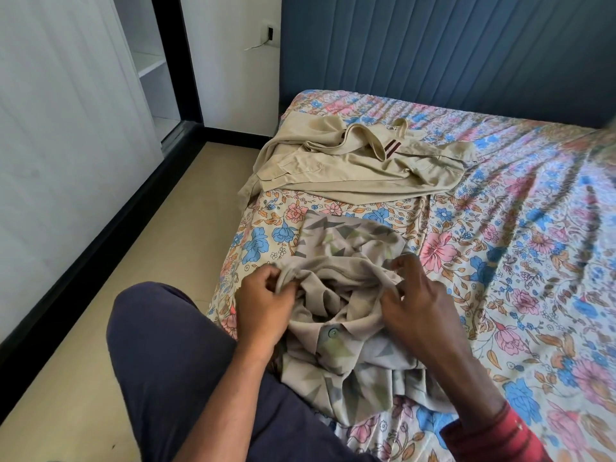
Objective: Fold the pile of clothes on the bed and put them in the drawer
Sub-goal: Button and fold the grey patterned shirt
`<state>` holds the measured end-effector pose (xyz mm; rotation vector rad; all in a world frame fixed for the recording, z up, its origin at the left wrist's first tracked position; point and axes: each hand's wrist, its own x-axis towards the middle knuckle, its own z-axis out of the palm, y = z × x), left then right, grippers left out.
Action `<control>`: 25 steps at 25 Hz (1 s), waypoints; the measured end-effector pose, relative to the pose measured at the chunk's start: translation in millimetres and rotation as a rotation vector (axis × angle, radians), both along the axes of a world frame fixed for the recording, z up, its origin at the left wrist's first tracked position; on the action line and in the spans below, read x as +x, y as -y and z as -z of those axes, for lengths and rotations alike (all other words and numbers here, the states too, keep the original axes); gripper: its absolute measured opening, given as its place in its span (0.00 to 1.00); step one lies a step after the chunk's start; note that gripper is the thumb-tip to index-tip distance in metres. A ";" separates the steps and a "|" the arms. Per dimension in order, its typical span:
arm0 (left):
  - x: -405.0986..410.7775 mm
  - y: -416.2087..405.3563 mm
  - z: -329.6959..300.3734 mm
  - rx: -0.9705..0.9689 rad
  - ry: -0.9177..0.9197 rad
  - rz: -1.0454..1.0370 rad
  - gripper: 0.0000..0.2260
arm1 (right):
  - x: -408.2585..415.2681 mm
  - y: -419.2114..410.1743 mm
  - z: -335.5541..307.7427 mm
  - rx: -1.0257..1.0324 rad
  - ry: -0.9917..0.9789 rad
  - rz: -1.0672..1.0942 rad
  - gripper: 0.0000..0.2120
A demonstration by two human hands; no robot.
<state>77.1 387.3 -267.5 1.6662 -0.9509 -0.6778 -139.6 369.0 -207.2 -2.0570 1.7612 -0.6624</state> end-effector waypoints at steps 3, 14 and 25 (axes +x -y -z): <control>5.8 -6.5 6.7 -0.087 0.055 0.057 0.06 | -9.1 1.0 -6.4 -0.054 -0.082 0.089 0.08; 12.7 27.2 -18.8 0.180 0.247 0.200 0.22 | 7.3 4.4 0.0 -0.012 -0.076 0.152 0.17; 23.7 22.9 -9.4 -0.075 0.509 -0.063 0.14 | -15.4 7.6 -9.1 -0.139 0.011 0.129 0.06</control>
